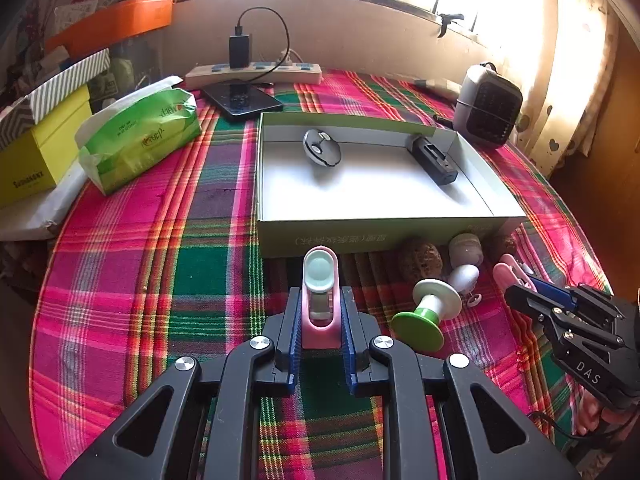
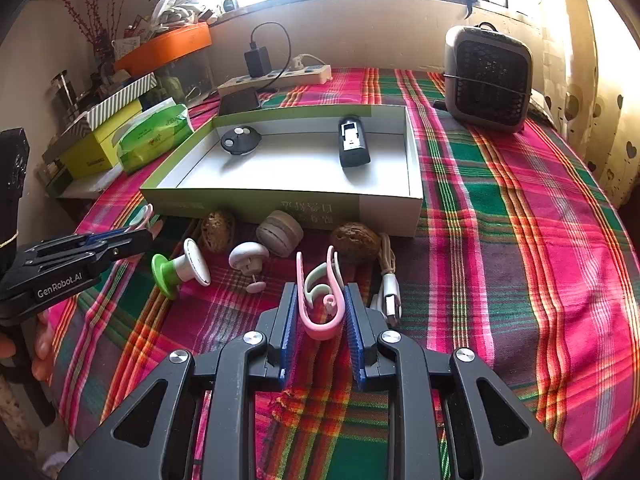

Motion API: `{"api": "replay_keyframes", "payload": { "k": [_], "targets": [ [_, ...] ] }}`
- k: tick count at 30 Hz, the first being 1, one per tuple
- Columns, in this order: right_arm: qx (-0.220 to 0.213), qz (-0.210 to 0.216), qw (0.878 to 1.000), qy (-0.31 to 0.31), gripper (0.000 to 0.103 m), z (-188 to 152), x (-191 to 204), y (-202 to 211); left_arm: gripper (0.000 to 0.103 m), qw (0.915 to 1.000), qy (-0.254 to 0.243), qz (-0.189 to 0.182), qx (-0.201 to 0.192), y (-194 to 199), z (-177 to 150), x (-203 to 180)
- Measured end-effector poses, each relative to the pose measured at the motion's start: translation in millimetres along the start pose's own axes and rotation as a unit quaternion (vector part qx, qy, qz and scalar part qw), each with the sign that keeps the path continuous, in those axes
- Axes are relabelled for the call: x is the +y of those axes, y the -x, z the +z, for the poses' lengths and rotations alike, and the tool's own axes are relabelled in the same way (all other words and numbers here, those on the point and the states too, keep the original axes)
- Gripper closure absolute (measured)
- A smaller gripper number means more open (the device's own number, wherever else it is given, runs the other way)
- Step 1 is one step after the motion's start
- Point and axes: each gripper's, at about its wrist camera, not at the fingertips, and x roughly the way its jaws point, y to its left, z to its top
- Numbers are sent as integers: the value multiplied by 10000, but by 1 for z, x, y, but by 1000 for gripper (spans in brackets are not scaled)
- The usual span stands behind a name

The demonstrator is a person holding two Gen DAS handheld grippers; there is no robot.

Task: Organize objects
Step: 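Lift and carry both pink items over the white box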

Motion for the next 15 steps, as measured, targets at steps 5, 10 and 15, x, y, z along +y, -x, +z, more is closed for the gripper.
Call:
{"api": "replay_keyframes", "payload": {
  "k": [5,10,15],
  "targets": [
    [-14,5,10000,17,79,-1,1,2,87,10000,-26,4,-52,6,1,-2],
    [-80,19,10000,-13,79,-1,2,8,87,9999,-55,-49,-97,11,2,-6],
    [-182,79,9998,6,79,5,6,16,87,9998,-76,-82,-134,17,6,-8]
  ]
}}
